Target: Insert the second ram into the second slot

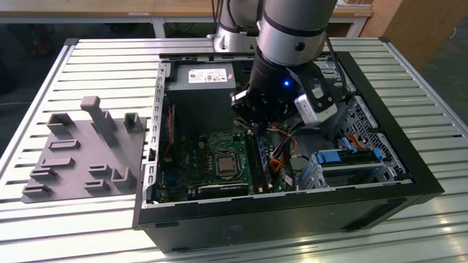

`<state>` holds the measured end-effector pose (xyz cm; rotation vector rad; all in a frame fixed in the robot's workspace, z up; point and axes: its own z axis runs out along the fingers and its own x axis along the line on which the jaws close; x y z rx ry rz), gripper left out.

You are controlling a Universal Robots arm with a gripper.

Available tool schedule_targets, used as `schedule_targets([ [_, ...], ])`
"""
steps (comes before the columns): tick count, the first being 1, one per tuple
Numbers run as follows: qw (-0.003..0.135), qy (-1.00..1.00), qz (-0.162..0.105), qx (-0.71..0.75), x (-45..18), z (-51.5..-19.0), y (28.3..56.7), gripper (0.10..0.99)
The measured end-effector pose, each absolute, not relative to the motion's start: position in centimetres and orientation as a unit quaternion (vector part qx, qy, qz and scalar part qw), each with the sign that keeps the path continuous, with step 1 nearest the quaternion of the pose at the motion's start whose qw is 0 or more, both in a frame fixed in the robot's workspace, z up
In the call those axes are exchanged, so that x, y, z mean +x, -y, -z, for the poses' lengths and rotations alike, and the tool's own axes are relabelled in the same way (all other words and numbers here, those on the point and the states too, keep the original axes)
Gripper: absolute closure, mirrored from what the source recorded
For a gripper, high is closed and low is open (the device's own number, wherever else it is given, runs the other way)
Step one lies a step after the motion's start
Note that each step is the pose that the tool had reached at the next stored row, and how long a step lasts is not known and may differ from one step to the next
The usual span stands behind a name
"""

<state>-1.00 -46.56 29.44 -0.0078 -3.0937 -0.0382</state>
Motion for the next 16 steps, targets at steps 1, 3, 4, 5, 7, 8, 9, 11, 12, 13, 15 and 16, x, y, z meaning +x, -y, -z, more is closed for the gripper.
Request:
schedule_targets([
  [1, 0.024, 1.000, 0.012, -0.003, -1.00, -29.46, 46.56, 0.969],
  [3, 0.024, 1.000, 0.012, -0.003, -1.00, -29.56, 46.56, 0.969],
  [4, 0.024, 1.000, 0.012, -0.003, -1.00, -29.62, 46.56, 0.969],
  [5, 0.024, 1.000, 0.012, -0.003, -1.00, -29.64, 46.56, 0.969],
  [7, 0.024, 1.000, 0.012, -0.003, -1.00, -29.69, 46.56, 0.969],
  [8, 0.024, 1.000, 0.012, -0.003, -1.00, -29.70, 46.56, 0.969],
  [9, 0.024, 1.000, 0.012, -0.003, -1.00, -29.75, 46.56, 0.969],
  [11, 0.024, 1.000, 0.012, -0.003, -1.00, -29.89, 46.56, 0.969],
  [12, 0.024, 1.000, 0.012, -0.003, -1.00, -30.01, 46.56, 0.969],
  [13, 0.024, 1.000, 0.012, -0.003, -1.00, -30.02, 46.56, 0.969],
  [15, 0.024, 1.000, 0.012, -0.003, -1.00, -30.01, 46.56, 0.969],
  [16, 0.024, 1.000, 0.013, -0.003, -1.00, -29.95, 46.56, 0.969],
])
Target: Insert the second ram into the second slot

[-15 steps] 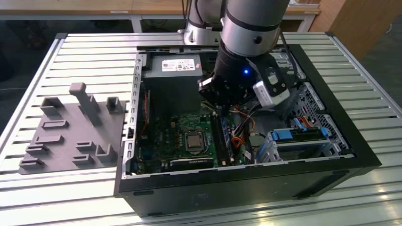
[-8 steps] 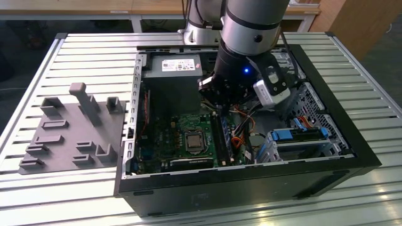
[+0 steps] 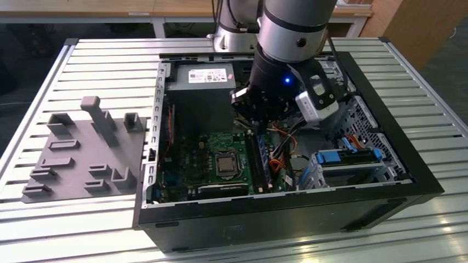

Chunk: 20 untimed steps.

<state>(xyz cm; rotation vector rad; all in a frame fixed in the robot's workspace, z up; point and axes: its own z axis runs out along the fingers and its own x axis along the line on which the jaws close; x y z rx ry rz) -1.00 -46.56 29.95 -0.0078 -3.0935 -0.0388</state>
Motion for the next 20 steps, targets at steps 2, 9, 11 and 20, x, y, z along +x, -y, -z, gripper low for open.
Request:
schedule_targets([
  [2, 0.024, 1.000, 0.012, -0.003, -1.0, -29.9, 46.6, 0.969],
  [9, 0.027, 1.000, 0.012, -0.003, -1.0, -29.4, 46.6, 0.969],
  [11, 0.028, 1.000, 0.012, -0.003, -1.0, -29.2, 46.6, 0.969],
  [20, 0.028, 1.000, 0.012, -0.003, -1.0, -28.4, 46.6, 0.969],
])
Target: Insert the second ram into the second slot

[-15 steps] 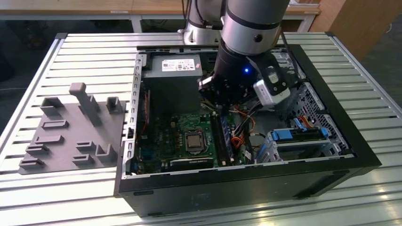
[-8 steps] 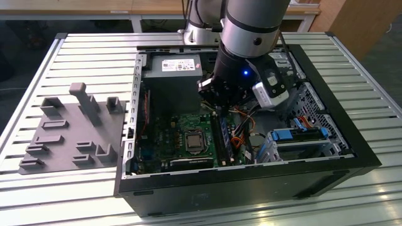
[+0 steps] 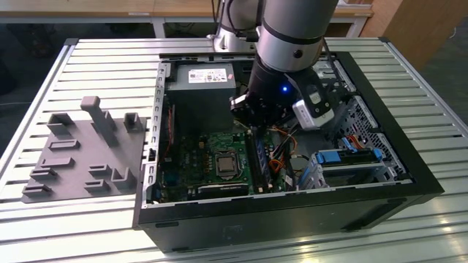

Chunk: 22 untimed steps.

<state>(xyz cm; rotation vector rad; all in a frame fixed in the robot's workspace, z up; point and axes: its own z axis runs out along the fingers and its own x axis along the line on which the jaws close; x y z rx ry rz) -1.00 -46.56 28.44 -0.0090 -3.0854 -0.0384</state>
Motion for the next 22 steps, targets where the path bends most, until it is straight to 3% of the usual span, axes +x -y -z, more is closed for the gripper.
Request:
schedule_targets([
  [22, 0.028, 0.999, 0.013, -0.008, -0.9, -26.2, 46.8, 0.969],
])
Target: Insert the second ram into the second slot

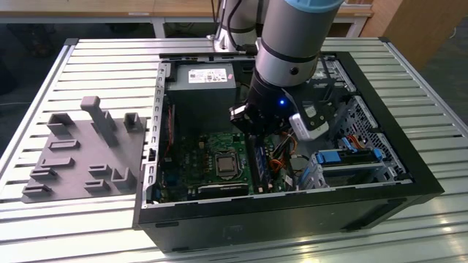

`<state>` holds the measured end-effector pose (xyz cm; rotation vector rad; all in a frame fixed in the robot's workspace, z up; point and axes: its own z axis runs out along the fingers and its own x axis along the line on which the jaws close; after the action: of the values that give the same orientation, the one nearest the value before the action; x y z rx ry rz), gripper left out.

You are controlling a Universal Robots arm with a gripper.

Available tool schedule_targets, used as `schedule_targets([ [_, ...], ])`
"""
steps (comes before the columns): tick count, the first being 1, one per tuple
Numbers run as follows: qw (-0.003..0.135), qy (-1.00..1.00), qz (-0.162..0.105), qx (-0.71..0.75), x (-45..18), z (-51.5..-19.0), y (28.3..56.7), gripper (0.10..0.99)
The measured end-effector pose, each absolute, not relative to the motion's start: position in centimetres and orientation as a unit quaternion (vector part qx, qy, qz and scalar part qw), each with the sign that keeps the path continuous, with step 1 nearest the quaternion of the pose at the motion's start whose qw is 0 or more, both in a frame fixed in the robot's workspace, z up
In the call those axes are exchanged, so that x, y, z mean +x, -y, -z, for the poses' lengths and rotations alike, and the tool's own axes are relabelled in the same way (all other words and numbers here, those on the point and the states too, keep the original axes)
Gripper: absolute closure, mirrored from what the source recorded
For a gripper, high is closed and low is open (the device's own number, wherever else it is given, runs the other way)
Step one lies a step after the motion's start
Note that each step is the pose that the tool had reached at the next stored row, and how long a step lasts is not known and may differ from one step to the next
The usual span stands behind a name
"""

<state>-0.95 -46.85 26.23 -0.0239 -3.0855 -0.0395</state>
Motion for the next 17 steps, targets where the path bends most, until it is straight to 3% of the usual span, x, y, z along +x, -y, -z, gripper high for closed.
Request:
schedule_targets([
  [17, 0.028, 1.000, 0.013, 0.001, -0.8, -24.4, 46.8, 0.969],
])
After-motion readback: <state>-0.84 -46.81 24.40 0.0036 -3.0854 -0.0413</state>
